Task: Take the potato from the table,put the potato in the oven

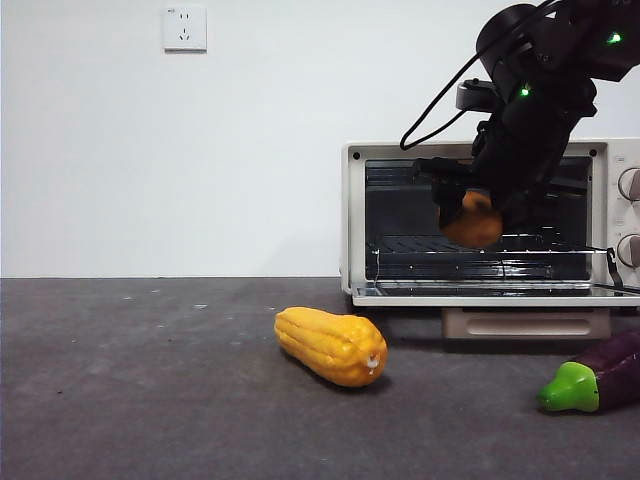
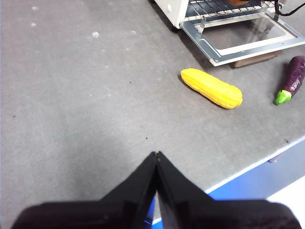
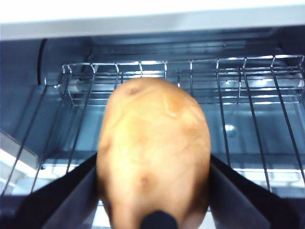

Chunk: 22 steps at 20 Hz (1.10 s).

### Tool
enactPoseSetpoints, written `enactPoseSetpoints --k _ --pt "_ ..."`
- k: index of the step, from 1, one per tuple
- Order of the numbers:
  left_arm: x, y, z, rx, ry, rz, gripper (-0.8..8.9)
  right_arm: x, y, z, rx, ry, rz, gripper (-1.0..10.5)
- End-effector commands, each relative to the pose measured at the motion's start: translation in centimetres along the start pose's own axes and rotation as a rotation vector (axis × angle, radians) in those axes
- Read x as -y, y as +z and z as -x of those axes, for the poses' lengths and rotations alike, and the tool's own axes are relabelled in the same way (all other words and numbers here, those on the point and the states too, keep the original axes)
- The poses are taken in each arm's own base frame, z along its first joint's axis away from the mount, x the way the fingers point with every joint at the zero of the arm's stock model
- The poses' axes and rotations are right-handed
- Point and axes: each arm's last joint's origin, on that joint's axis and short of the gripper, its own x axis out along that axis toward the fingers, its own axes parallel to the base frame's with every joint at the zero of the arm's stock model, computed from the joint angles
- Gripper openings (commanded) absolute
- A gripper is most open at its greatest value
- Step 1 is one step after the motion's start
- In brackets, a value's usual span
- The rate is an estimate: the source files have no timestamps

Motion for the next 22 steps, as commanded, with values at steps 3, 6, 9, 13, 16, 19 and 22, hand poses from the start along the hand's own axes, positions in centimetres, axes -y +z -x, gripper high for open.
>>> enactPoseSetpoints --k 3,6,9,13,16,19,22 --pt "0.6 0.5 -0.5 -0.006 0.011 -0.011 -0.04 0.0 0.0 -0.4 0.0 -0.014 0.008 5.1" --pt "0.8 0.6 -0.8 -0.023 0.022 -0.027 -0.04 -0.1 0.5 -0.2 -0.025 -0.024 0.013 5.1" --pt "0.7 0.7 -0.9 -0.006 0.074 -0.038 -0.04 -0.2 0.9 0.1 -0.068 -0.032 0.022 5.1" --pt "0.7 0.6 -0.9 -0.008 0.076 -0.041 -0.04 0.0 1.9 2.3 -0.087 -0.036 0.026 5.1" --pt "0.7 0.7 -0.9 -0.006 0.076 -0.039 -0.04 0.3 3.2 5.2 -0.084 -0.035 0.048 5.1" --pt "0.8 0.7 -0.9 -0.001 0.073 -0.036 -0.04 0.6 4.1 9.2 -0.104 -0.031 0.09 5.0" --pt "0.9 0.9 -1.0 0.011 0.067 -0.03 -0.04 1.1 4.8 14.5 -0.1 -0.033 0.151 5.0"
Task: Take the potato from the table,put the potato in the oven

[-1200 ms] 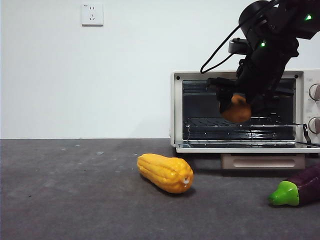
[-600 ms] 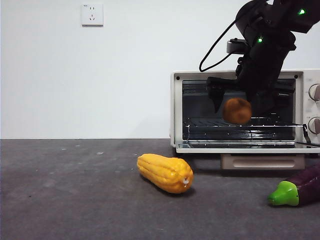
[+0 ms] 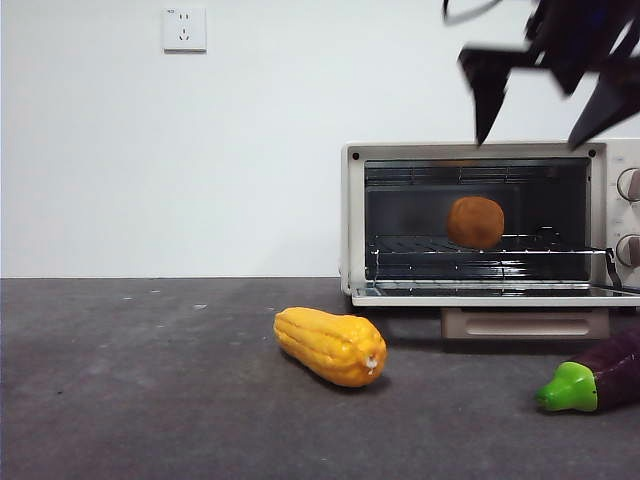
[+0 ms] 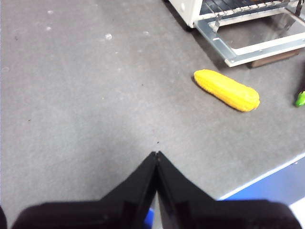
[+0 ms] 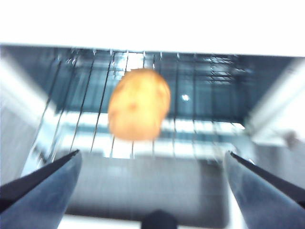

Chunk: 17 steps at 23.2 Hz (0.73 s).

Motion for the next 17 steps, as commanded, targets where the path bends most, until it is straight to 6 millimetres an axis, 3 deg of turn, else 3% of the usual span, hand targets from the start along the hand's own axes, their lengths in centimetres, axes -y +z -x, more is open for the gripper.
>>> enactPoseSetpoints --k 1,4,8,11,15,17 --pt "0.1 0.3 0.0 0.029 0.011 0.0 -0.04 0.6 0.0 4.1 0.034 0.01 0.062 5.0" --pt "0.2 0.8 -0.1 0.092 0.057 0.022 -0.04 1.9 -1.0 9.9 0.063 0.012 0.076 5.0" --pt "0.8 1.8 -0.2 0.165 0.032 0.074 -0.04 3.3 -2.4 14.5 0.116 0.017 0.063 4.9" --pt "1.6 2.9 -0.5 0.226 -0.005 0.124 -0.05 4.2 -3.7 17.7 0.173 0.007 0.04 3.6" --pt "3.3 4.3 -1.6 0.24 -0.047 0.097 -0.06 5.2 -5.3 20.8 0.239 0.015 0.019 0.6" --pt "4.2 4.8 -2.2 0.211 -0.073 0.08 -0.06 5.6 -5.9 21.8 0.26 0.02 -0.003 0.5"
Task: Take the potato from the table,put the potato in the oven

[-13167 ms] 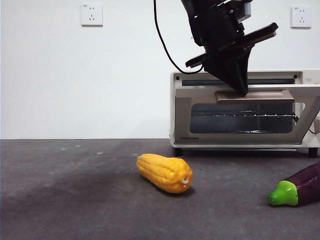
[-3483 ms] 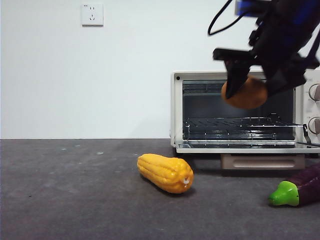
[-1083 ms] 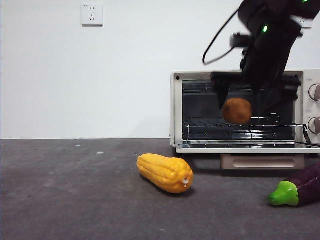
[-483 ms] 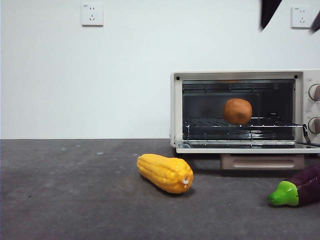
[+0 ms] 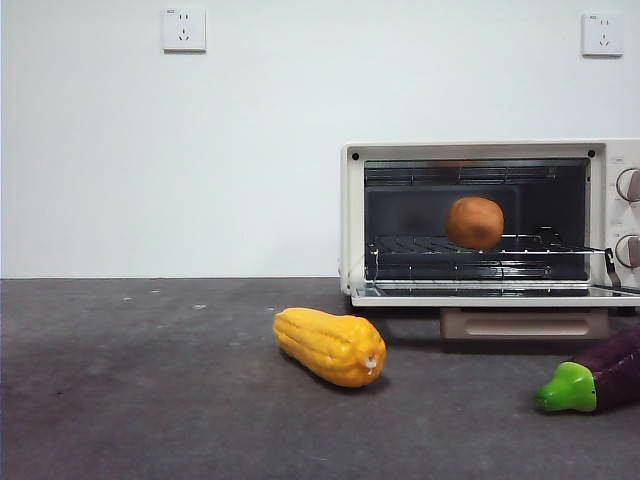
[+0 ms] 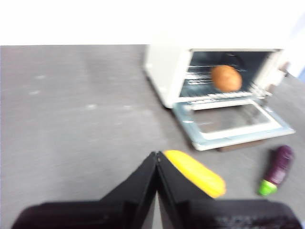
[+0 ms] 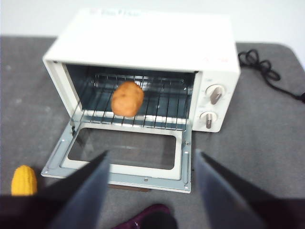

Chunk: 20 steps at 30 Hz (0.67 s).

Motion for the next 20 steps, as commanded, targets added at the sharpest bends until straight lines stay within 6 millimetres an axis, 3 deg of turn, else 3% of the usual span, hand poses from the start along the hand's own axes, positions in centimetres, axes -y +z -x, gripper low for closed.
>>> enactPoseSetpoints --k 1,6,10,15,20 --pt "1.5 0.4 -1.4 -0.051 -0.038 -0.053 -0.06 0.4 -0.6 1.6 0.028 0.001 -0.039 0.5" --pt "3.8 1.4 -4.7 -0.175 -0.076 -0.144 -0.06 1.0 -2.0 3.5 0.01 0.006 -0.062 0.3" --pt "5.0 2.7 -8.8 -0.302 -0.135 -0.127 -0.06 1.3 -3.0 4.5 -0.012 0.002 -0.056 0.3" --pt "4.4 4.0 -14.2 -0.403 -0.262 -0.032 -0.05 1.5 -3.4 5.3 0.008 0.005 -0.061 -0.1" --pt "1.9 3.7 -20.1 -0.475 -0.365 0.124 -0.05 1.5 -3.3 5.6 0.044 0.03 -0.068 -0.1"
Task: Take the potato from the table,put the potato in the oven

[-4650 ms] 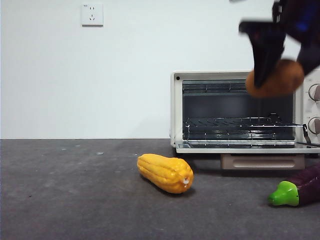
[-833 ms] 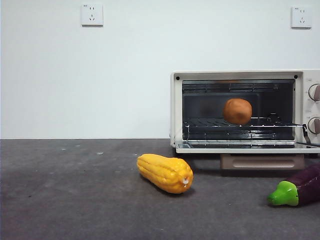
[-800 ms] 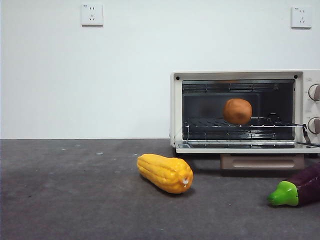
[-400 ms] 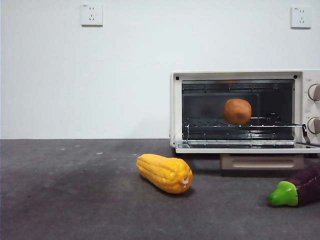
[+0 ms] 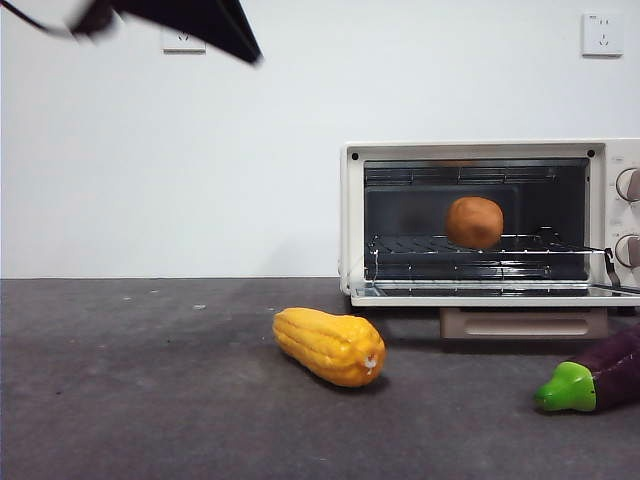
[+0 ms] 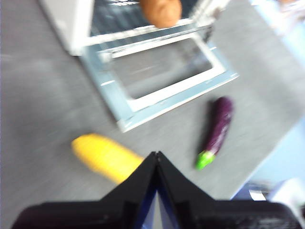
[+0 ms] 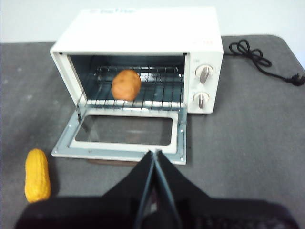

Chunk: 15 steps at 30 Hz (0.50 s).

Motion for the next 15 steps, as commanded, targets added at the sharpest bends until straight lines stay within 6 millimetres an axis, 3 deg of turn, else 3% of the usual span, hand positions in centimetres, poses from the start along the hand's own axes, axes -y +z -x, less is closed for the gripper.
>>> enactPoseSetpoints --k 1,4,8,15 --pt "-2.6 0.7 -2.4 -0.042 -0.071 0.094 -0.05 -0.1 0.1 0.1 0.016 0.028 -0.014 -0.1" --pt "-5.4 1.3 -5.2 -0.063 -0.142 0.193 -0.05 -0.2 0.2 0.1 0.019 0.056 -0.015 -0.1" --pt "-7.9 2.3 -8.3 -0.103 -0.111 0.261 -0.05 -0.2 0.2 0.1 0.02 0.06 -0.013 -0.1" --pt "-9.6 5.1 -13.3 -0.179 -0.072 0.249 -0.05 -0.2 0.2 0.1 0.019 0.059 -0.005 -0.1"
